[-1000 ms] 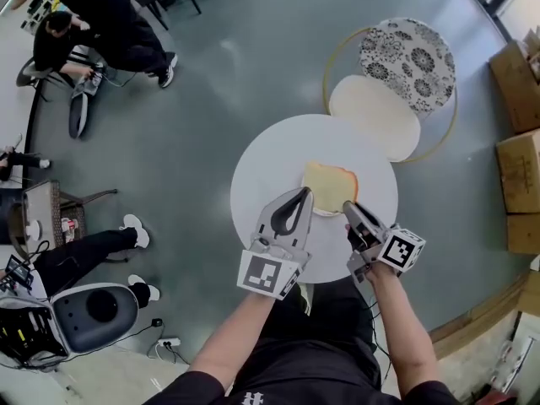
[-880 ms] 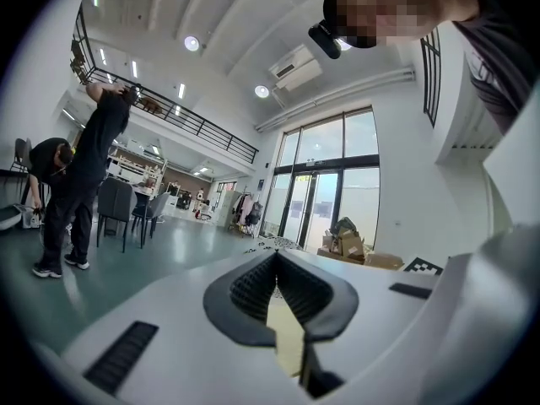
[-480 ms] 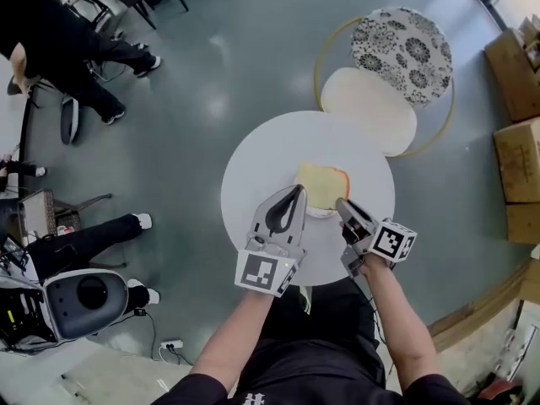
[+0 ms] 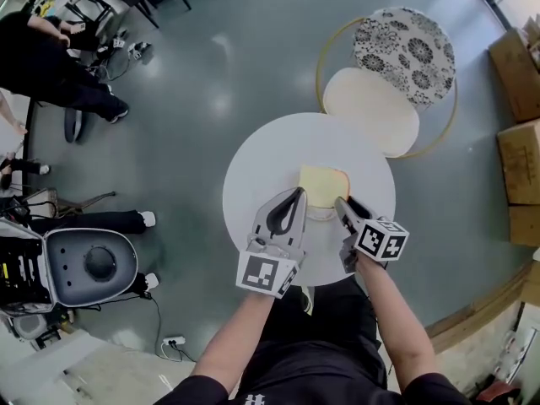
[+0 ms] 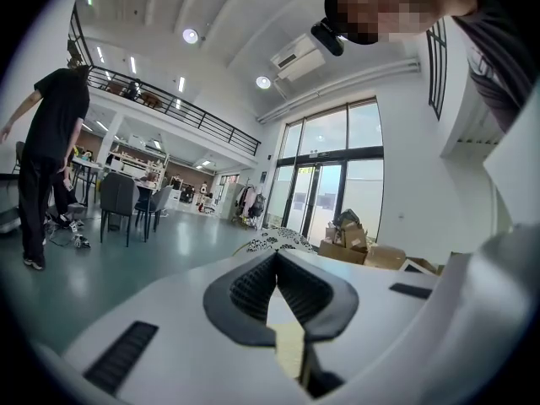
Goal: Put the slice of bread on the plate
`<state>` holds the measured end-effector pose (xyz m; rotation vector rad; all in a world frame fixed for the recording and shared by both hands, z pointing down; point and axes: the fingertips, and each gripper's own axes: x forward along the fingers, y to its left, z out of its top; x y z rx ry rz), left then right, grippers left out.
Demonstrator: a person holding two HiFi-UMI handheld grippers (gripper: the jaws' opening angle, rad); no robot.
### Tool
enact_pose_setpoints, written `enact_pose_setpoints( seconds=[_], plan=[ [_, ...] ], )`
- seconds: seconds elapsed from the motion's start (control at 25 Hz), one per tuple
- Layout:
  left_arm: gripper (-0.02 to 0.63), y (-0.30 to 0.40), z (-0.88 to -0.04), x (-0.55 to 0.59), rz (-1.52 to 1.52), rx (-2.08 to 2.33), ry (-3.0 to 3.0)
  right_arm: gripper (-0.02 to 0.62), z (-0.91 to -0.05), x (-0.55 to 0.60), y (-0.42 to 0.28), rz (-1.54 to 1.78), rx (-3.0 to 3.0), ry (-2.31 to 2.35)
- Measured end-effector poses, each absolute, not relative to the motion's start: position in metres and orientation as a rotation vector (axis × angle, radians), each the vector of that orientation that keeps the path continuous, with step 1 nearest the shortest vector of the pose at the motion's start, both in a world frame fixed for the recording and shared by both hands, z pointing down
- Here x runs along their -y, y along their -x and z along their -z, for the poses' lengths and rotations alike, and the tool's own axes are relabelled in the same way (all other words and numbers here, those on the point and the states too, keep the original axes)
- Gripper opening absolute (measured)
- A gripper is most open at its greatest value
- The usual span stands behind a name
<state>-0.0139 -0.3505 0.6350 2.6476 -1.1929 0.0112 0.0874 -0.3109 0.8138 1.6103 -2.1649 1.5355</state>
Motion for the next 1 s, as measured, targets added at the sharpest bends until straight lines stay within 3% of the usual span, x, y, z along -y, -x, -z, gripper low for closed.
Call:
enact_pose_setpoints(
  seconds=[0.28, 0.64, 0.8, 1.0],
  plan=[
    [0.008, 0.015, -0.627, 0.345, -0.042, 1.209, -2.642, 0.175, -0.831, 0.306, -0.092, -1.433, 2.053, -1.641],
    [0.008, 0.020, -0.604, 0.324, -0.118, 1.179, -2.630, 0.175, -0.764, 0.308, -0.095, -1.343, 2.177, -1.660],
    [0.008, 0.016, -0.578, 0.312, -0.124, 1.147, -2.627, 0.170, -0.699, 0.307, -0.083, -1.180, 2.351, -1.585],
    [0.008, 0.017, -0.526, 0.297, -0.101, 1.130, -2.641, 0.103, -0.617, 0.301, -0.069, -0.971, 2.459, -1.544]
  ],
)
